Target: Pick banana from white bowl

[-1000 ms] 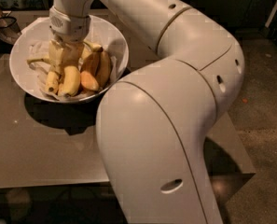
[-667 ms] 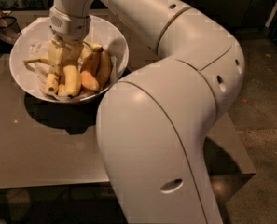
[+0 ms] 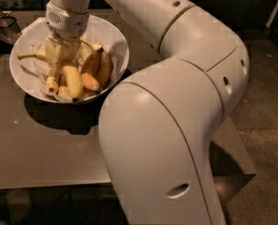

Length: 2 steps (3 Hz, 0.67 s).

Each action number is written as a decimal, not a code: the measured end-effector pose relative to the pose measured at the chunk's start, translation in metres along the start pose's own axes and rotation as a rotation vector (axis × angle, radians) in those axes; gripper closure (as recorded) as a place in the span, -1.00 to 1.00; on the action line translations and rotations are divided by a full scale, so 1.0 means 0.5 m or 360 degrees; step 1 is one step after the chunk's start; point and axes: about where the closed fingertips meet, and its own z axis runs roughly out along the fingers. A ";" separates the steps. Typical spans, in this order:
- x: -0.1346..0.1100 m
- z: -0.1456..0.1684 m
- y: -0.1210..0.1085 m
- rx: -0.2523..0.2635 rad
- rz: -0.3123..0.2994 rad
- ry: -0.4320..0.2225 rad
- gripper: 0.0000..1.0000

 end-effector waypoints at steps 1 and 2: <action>0.003 -0.011 0.019 -0.0055 -0.0048 0.0015 1.00; -0.059 -0.006 0.039 -0.0122 -0.0135 -0.0092 1.00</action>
Offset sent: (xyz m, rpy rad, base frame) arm -0.0338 -0.0172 0.0259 -0.0325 0.1261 0.1501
